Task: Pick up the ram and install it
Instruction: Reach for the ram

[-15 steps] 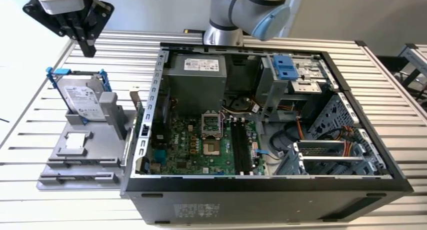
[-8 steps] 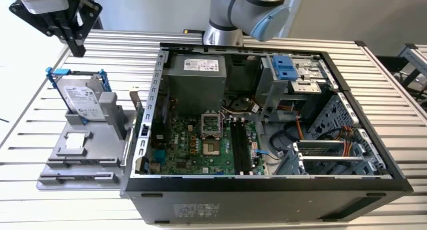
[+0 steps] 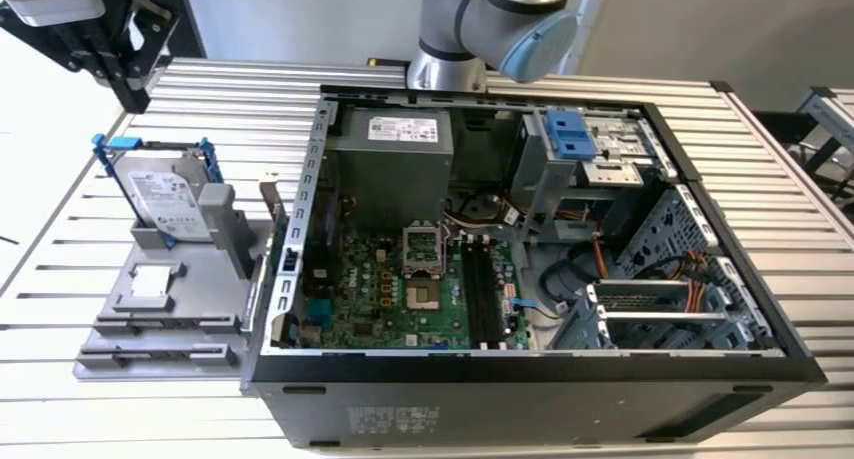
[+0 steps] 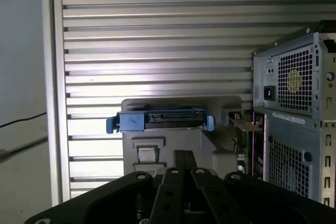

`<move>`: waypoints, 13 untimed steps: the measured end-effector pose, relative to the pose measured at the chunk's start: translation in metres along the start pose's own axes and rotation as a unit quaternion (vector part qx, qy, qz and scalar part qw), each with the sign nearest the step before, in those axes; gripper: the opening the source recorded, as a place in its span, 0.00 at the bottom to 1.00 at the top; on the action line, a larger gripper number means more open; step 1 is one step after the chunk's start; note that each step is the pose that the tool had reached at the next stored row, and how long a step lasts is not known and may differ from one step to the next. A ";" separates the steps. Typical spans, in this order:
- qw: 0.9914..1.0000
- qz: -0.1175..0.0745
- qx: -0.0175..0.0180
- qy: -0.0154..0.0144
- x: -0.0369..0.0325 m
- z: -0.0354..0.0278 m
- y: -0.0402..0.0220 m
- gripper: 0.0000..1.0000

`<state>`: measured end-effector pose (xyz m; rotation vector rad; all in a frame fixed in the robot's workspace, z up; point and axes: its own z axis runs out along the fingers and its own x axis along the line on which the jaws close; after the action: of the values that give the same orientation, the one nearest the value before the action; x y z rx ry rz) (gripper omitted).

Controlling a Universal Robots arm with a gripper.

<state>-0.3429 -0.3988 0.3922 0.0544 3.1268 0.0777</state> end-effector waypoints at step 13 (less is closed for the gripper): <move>0.999 -0.040 -0.001 0.002 0.0008 -0.0002 -0.0033 0.00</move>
<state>-0.3438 -0.4021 0.3922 -0.0702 3.1285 0.0786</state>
